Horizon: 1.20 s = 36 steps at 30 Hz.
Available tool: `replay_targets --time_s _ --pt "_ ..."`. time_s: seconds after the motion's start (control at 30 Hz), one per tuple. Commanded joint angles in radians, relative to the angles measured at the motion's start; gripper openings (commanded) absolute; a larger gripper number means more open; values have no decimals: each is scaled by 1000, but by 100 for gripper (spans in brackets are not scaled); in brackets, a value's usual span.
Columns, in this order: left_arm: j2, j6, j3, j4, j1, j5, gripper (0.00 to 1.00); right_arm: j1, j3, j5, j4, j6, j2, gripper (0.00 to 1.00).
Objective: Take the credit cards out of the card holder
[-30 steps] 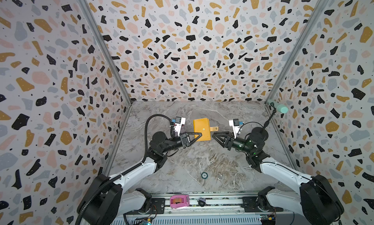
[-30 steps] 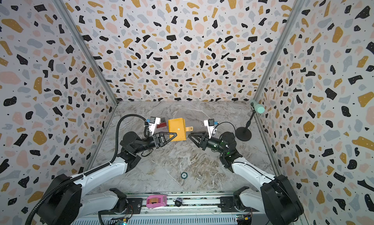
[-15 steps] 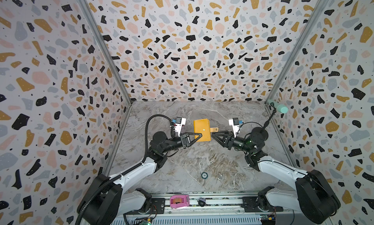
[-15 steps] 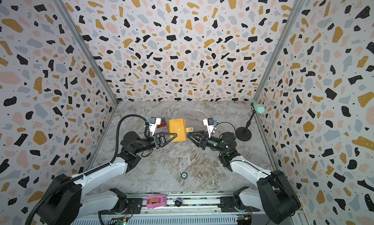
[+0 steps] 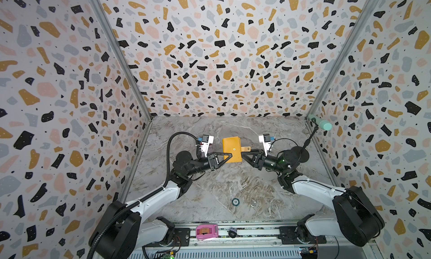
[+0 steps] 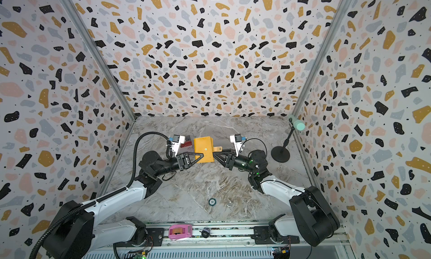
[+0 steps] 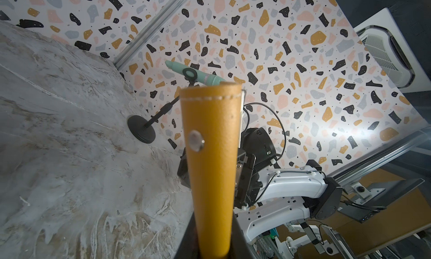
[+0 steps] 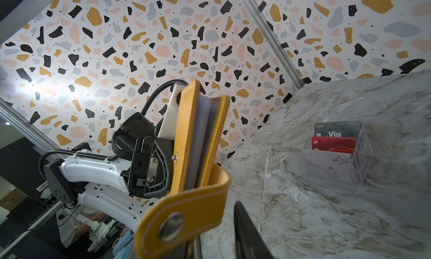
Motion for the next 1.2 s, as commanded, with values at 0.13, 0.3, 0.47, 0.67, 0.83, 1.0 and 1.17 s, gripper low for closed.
replay_targets --time_s 0.13,0.3,0.47,0.67,0.83,1.0,1.17 --pt "-30 15 3 66 -2 20 2 13 30 2 93 44 13 28" --pt "-16 3 0 86 -2 20 2 16 35 -21 133 70 27 23" --pt "-13 1 -2 90 -2 15 2 19 35 -31 168 94 36 15" --pt "-13 6 -5 88 -2 14 3 19 29 -18 150 88 24 7" --pt "-30 59 2 2 -2 -8 17 17 26 -9 123 74 11 2" --pt "-91 241 44 -264 -2 -107 42 15 22 9 72 48 -16 0" --pt "-152 374 82 -490 -2 -232 57 13 22 27 7 20 -36 0"
